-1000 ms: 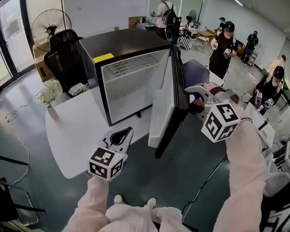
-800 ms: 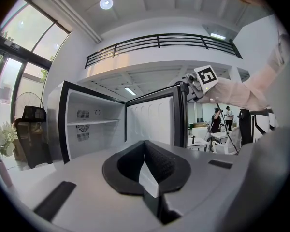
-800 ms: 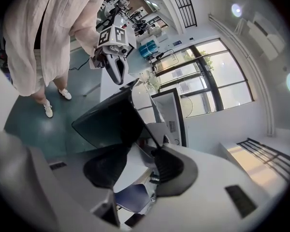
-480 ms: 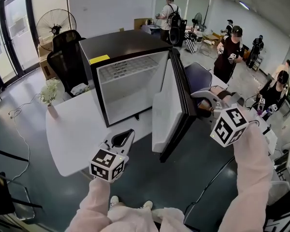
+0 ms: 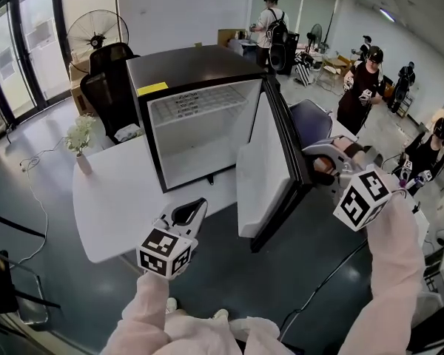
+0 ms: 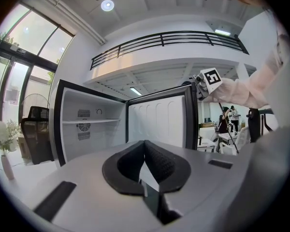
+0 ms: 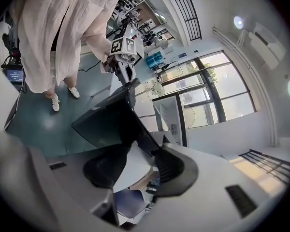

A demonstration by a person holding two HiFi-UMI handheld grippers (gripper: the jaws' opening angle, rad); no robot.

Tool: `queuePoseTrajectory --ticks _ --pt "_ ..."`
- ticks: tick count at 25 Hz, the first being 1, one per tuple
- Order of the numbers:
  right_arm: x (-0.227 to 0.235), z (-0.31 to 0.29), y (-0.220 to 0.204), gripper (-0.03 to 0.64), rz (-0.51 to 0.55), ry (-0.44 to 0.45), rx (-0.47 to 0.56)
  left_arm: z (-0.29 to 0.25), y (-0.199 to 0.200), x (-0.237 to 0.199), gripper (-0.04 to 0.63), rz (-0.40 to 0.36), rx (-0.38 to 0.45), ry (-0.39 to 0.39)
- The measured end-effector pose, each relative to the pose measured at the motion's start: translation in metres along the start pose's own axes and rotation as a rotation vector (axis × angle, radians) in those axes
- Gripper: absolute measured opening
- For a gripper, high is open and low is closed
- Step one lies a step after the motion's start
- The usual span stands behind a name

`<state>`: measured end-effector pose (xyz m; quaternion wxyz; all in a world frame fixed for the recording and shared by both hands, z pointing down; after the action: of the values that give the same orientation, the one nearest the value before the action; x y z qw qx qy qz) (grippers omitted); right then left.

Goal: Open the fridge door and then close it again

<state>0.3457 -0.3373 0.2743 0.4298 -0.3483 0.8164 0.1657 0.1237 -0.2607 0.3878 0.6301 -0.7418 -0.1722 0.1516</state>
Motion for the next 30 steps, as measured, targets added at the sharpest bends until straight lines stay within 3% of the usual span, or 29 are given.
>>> queuePoseTrajectory --ticks 21,30 --pt "-0.015 0.029 -0.078 0.175 0.082 0.025 -0.035 -0.061 0.014 0.026 0.011 0.004 0.007 0.006" --pt "-0.016 0.031 -0.082 0.175 0.083 0.021 -0.031 -0.075 0.016 0.036 0.011 -0.005 0.004 -0.009"
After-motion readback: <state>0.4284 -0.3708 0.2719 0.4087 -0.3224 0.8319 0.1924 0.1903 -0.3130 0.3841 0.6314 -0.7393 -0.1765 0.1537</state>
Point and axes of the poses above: the fingertips, and each gripper's own axes: z backward along the fingers, x to its right, y out of its top, the point moved 4 cm from there along z, backward along the fingers, and after that the axes turned 2 degrees about -x, right-handed, at the moved point
